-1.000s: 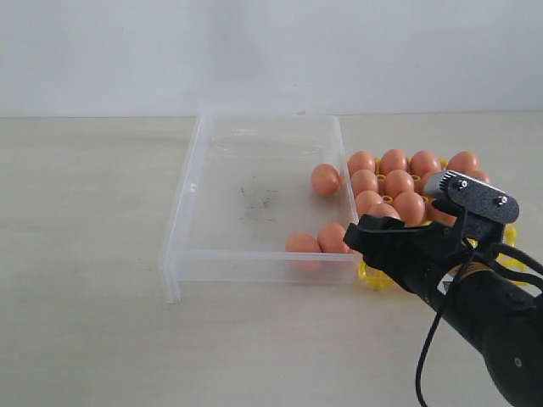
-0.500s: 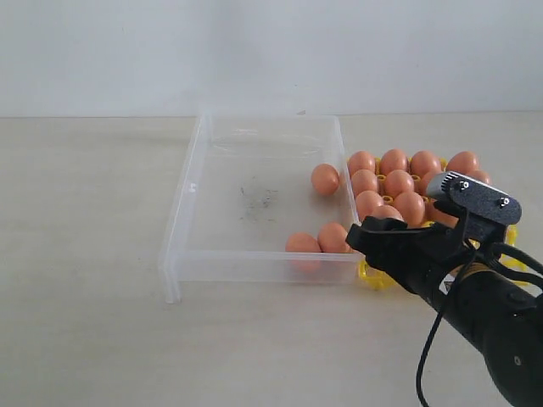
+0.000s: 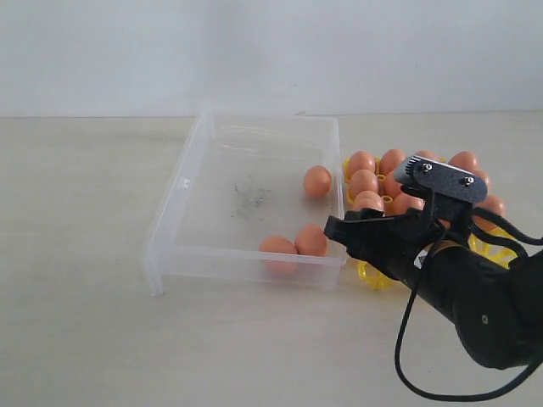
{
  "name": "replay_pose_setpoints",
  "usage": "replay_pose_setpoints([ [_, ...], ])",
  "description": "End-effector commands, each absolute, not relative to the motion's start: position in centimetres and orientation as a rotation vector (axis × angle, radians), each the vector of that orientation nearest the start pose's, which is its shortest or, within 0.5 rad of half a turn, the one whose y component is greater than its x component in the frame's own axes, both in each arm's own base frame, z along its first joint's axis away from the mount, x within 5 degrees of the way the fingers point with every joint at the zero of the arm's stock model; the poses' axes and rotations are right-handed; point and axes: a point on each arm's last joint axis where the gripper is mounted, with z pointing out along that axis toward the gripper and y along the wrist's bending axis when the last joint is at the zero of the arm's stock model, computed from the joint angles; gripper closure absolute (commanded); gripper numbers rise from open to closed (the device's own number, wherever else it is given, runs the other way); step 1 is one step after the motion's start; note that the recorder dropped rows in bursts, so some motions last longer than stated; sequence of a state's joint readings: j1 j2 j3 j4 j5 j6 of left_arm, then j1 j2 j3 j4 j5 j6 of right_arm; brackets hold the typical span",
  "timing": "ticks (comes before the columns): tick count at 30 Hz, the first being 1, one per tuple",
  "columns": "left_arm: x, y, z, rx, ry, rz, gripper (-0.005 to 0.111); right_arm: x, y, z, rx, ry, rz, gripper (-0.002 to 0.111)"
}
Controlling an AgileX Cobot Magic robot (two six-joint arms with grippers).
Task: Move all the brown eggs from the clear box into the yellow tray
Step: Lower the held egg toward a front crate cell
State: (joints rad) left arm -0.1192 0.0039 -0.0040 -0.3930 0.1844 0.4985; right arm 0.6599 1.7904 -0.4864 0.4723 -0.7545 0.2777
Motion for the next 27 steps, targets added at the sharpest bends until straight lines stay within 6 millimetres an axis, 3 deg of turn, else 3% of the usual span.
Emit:
replay_pose_setpoints([
  [1, 5.48, -1.32, 19.83, 0.235, 1.631, -0.079, 0.029, 24.11, 14.71, 11.87, 0.153, 2.097, 0.405, 0.108],
  [27, 5.48, -1.32, 19.83, 0.235, 1.631, -0.079, 0.029, 23.57, 14.56, 10.99, 0.133, 2.211, 0.357, 0.108],
])
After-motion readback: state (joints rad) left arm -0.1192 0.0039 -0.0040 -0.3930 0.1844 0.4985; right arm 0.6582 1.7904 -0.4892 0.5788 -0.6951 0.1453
